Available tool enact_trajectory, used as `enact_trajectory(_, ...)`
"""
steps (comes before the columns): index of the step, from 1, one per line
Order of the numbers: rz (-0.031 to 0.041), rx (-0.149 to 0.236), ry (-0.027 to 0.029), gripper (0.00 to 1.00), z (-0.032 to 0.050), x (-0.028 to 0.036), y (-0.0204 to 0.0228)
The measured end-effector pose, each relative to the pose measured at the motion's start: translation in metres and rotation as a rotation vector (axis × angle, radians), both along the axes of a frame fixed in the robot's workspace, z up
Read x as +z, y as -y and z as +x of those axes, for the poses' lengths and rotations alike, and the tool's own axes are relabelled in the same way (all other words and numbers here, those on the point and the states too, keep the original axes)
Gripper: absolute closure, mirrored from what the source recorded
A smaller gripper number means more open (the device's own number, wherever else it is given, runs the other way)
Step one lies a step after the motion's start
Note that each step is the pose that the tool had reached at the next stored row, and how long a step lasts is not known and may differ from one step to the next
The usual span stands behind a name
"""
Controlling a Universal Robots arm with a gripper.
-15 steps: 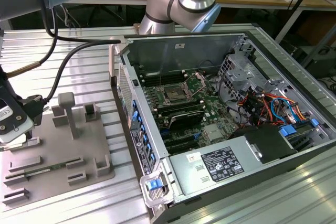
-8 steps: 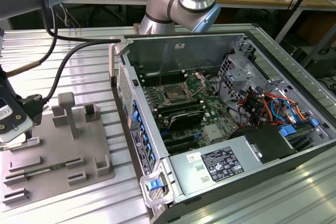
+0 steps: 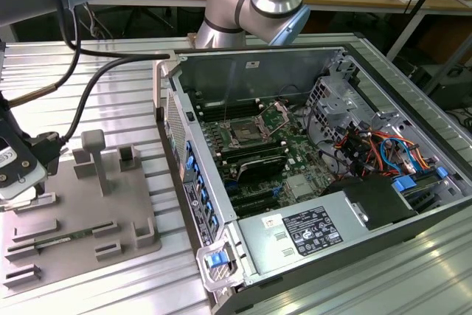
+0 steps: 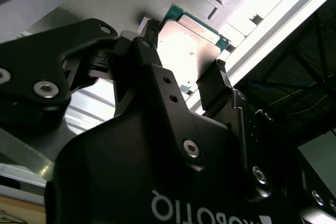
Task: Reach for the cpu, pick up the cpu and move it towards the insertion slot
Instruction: 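Pick up the cpu and move it towards the insertion slot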
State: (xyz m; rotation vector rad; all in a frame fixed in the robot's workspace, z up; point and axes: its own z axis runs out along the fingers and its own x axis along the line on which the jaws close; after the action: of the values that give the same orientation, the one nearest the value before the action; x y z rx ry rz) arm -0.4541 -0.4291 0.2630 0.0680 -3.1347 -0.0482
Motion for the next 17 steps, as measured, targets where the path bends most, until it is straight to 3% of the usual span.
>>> enact_trajectory(17,0.0,0.0,0.0001,0.45,0.002,0.003,0.0)
